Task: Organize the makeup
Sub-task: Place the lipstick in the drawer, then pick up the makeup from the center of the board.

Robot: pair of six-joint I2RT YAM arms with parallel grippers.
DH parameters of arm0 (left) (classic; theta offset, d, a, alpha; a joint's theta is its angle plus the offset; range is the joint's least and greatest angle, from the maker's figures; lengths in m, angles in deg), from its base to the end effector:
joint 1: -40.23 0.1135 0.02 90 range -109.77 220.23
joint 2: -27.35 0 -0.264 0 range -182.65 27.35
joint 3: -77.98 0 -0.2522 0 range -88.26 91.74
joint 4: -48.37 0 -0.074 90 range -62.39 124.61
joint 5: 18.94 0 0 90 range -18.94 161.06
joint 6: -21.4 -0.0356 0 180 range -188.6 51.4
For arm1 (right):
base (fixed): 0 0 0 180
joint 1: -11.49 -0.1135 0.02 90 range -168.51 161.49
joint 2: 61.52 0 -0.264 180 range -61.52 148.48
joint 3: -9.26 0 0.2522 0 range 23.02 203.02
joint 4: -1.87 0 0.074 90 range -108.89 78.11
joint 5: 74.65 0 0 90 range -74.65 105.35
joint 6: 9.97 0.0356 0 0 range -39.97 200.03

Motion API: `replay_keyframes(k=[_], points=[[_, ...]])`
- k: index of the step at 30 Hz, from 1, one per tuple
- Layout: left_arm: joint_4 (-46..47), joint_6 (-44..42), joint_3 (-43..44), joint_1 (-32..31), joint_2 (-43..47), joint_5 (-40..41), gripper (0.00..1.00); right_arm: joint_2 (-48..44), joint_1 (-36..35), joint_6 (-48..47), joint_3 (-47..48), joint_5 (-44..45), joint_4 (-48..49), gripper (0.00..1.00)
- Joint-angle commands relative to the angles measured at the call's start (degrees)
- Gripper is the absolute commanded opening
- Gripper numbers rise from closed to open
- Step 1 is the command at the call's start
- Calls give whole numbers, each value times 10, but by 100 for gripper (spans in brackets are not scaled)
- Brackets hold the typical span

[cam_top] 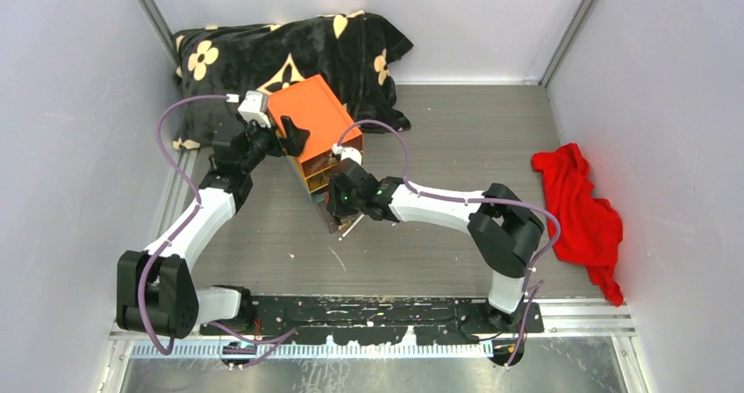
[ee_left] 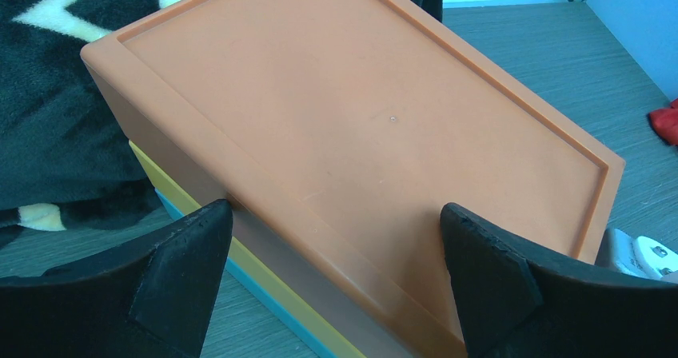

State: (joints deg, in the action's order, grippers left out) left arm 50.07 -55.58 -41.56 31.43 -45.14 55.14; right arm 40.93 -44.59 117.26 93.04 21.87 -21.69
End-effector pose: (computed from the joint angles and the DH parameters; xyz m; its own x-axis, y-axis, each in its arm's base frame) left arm 0.2888 -0.0546 0.2933 -0.2659 -0.1781 -0.9474 0.3632 0.8919 -0.2696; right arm 0.2248 0.3270 0.2171 -0.7690 -0.0664 -0.6357 -0.3922 0.8344 0.3872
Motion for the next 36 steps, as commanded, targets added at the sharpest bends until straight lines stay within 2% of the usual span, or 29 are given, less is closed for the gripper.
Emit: replay_keyframes(k=[1, 4, 5, 10, 19, 24, 29, 32, 36], points=[[-92, -35, -20, -6, -10, -10, 100, -1, 0, -20, 35, -2, 14, 29], [-93, -34, -20, -6, -8, -10, 100, -11, -1, -24, 28, 16, 12, 43], [-93, -34, -20, -6, -8, -10, 100, -16, -1, -26, 26, 23, 12, 45], [-94, -34, -20, -6, -8, -8, 100, -55, -2, -39, 6, 52, 8, 46], [-93, -33, -18, -6, -12, -8, 100, -171, -14, -39, -57, 173, -37, 47], [-91, -34, -17, -6, -14, -10, 100, -156, -15, 8, -66, 221, -97, 46], [-91, -34, -18, -6, -12, -12, 100, -119, -14, 106, -86, 280, -136, 46], [-88, -32, -19, -6, -11, -14, 100, -100, -13, 171, -98, 294, -150, 57], [-84, -30, -25, -6, -9, -15, 100, -76, -9, 215, -104, 289, -135, 56]])
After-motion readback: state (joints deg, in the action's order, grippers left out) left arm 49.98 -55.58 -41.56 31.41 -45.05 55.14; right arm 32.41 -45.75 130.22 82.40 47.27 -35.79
